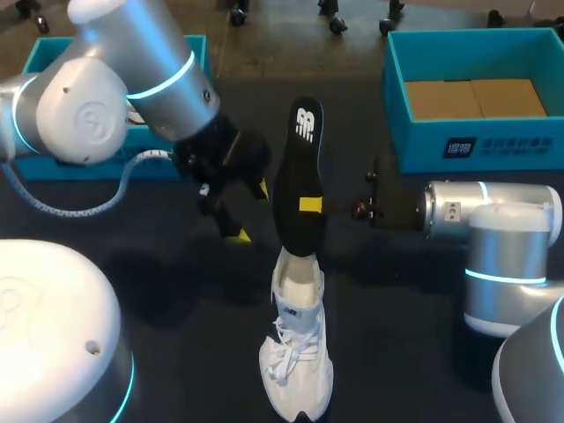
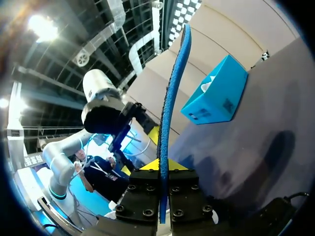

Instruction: Take the shoe out of the shoebox, open the shoe tongue, remove and reinsert the insole, then place the shoe into the shoebox

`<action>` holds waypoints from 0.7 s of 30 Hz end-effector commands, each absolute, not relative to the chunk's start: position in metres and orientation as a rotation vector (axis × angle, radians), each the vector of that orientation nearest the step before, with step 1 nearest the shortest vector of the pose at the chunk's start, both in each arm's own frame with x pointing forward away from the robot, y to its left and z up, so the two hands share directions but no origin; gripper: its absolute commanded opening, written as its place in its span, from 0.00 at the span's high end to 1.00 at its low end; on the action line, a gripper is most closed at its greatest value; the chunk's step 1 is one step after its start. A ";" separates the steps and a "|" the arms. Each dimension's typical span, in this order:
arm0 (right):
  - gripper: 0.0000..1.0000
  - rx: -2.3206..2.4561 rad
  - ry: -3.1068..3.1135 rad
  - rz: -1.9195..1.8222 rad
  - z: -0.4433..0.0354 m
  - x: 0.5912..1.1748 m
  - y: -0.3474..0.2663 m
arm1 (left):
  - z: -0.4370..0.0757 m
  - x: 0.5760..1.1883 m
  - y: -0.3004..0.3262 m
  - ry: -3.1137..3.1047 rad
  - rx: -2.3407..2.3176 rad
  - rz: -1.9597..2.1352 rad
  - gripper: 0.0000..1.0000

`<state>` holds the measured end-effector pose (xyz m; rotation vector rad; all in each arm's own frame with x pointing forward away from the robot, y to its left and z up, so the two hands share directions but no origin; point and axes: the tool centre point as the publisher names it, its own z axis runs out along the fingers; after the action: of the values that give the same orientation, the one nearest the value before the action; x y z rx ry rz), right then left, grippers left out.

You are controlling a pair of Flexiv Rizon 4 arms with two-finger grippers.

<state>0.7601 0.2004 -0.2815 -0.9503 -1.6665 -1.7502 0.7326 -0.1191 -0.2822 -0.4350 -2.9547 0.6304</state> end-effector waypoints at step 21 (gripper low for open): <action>1.00 -0.867 -1.710 -1.814 -0.281 0.745 0.203 | -0.320 0.710 -0.129 -2.925 -0.498 0.618 0.00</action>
<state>0.7463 0.2029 -0.2820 -0.8618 -1.7077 -1.8138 0.7095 -0.1278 -0.3194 -0.4963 -2.9251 0.6203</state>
